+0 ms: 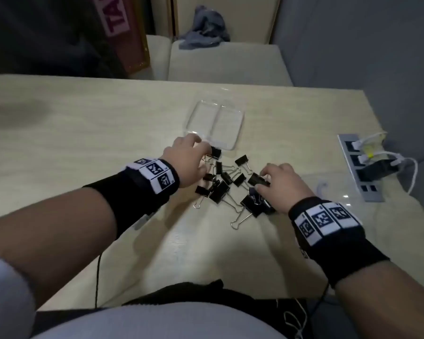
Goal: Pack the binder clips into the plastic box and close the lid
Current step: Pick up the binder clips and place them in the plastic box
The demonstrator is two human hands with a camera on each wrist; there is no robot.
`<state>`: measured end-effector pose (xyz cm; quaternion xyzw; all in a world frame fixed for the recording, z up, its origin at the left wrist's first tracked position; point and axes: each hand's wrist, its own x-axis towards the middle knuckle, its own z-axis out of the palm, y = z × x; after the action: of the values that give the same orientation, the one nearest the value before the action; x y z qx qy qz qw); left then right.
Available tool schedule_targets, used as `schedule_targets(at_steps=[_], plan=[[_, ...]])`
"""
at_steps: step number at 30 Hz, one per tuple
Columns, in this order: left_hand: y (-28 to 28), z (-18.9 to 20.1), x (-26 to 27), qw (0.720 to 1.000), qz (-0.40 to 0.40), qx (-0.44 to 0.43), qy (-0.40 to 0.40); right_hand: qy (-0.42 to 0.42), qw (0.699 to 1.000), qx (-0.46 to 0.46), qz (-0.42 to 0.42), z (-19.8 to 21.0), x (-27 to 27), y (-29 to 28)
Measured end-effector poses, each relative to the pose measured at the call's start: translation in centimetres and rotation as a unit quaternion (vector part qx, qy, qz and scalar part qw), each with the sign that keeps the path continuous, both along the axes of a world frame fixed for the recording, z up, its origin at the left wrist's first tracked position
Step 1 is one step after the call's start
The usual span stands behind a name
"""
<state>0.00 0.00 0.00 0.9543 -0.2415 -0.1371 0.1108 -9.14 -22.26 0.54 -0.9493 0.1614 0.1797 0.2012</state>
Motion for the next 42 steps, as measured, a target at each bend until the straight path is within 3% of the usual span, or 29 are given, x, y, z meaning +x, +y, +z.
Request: schedule_targets(at_steps=[5,8,16,29,34,37,42], plan=[[-1.0,-1.6,2.8,0.999,0.020,0.042,0.009,0.071,0.996,-0.046,-0.002,-2.0,0.2,1.5],[-1.4,-2.4,3.6,0.997,0.020,0.074,0.018,0.042,0.997,-0.062,0.003,-2.7,0.4,1.9],[-2.0,-1.0,0.5,0.998,0.017,0.057,0.005,-0.002,0.994,-0.108,0.009,-3.7,0.4,2.3],[-0.7,0.1,-3.0,0.994,-0.022,0.061,0.086,-0.034,0.996,0.012,-0.076,-3.5,0.0,-0.2],[-0.3,0.6,-2.5,0.996,0.003,0.031,0.079,-0.166,0.970,0.063,-0.168,-1.7,0.4,-0.7],[-0.3,0.8,-2.4,0.996,0.003,0.020,0.082,-0.227,0.959,0.105,-0.133,-0.3,1.0,0.6],[-1.1,0.6,-2.8,0.997,-0.016,0.045,0.056,-0.187,0.976,0.109,-0.030,-0.4,2.1,3.2]])
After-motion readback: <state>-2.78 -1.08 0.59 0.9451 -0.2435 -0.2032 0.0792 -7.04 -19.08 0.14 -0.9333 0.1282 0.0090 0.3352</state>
